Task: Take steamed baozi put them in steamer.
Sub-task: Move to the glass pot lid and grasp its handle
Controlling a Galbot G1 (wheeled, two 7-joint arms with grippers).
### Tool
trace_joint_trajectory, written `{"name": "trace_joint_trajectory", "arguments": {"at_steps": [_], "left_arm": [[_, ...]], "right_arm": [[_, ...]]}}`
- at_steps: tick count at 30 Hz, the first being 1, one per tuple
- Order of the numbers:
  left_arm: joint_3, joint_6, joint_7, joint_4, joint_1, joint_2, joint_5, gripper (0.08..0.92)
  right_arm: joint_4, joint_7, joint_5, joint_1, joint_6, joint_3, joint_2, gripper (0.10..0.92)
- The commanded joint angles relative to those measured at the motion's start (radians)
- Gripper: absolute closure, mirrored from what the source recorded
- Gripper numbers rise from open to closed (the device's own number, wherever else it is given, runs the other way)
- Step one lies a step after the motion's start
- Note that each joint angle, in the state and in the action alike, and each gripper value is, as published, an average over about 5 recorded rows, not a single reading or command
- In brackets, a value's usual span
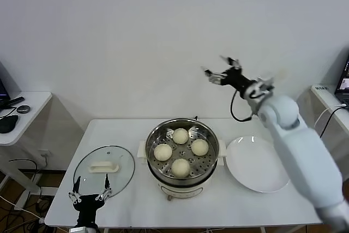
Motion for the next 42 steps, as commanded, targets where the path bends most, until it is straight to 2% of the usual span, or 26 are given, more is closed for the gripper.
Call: {"name": "trace_joint_trajectory", "arguments": {"at_steps": [1, 6, 10, 13, 15, 17, 19, 21, 24, 27, 38, 42], "left_arm": [[-0.058, -0.085, 0.039, 0.035, -0.052, 0.041, 0.236, 0.177], [-0.1, -0.091, 0.057, 0.073, -0.093, 0.084, 0.484, 0.177], [-0.13, -0.09, 0.077, 0.06, -0.136, 0.102, 0.663, 0.177], [-0.12, -0.087, 0.005, 0.087, -0.17, 0.141, 0.94, 0.177], [-0.097, -0.097, -0.011, 0.11, -0.181, 0.195, 1.141, 0.177], [-0.068, -0.092, 0.032, 0.112, -0.171, 0.27, 1.262, 0.177], [-0.042, -0.057, 0.075, 0.11, -0.155, 0.35, 1.297, 0.177], [-0.036, -0.043, 0.071, 0.142, -0.165, 0.403, 1.277, 0.177], [-0.06, -0.086, -0.023, 0.25, -0.214, 0.411, 1.264, 0.177], [-0.063, -0.068, -0.093, 0.327, -0.226, 0.404, 1.235, 0.177], [-0.006, -0.001, -0.178, 0.399, -0.205, 0.355, 1.205, 0.177], [0.006, 0.02, -0.175, 0.416, -0.226, 0.344, 1.205, 0.177]], "right_arm": [[0.176, 0.223, -0.03, -0.58, 0.195, 0.509, 0.269, 0.203], [0.234, 0.199, -0.147, -0.738, 0.201, 0.547, 0.335, 0.203], [0.235, 0.217, -0.301, -0.829, 0.15, 0.536, 0.338, 0.203], [0.237, 0.205, -0.365, -0.872, 0.154, 0.516, 0.323, 0.203], [0.241, 0.201, -0.377, -0.884, 0.16, 0.51, 0.319, 0.203], [0.243, 0.202, -0.384, -0.884, 0.165, 0.512, 0.321, 0.203], [0.244, 0.203, -0.388, -0.884, 0.17, 0.513, 0.32, 0.203], [0.243, 0.204, -0.394, -0.888, 0.176, 0.515, 0.317, 0.203], [0.234, 0.209, -0.414, -0.895, 0.195, 0.518, 0.317, 0.203], [0.229, 0.211, -0.429, -0.901, 0.211, 0.523, 0.32, 0.203], [0.198, 0.225, -0.454, -0.886, 0.219, 0.508, 0.339, 0.203], [0.187, 0.228, -0.465, -0.881, 0.224, 0.5, 0.348, 0.203]]}}
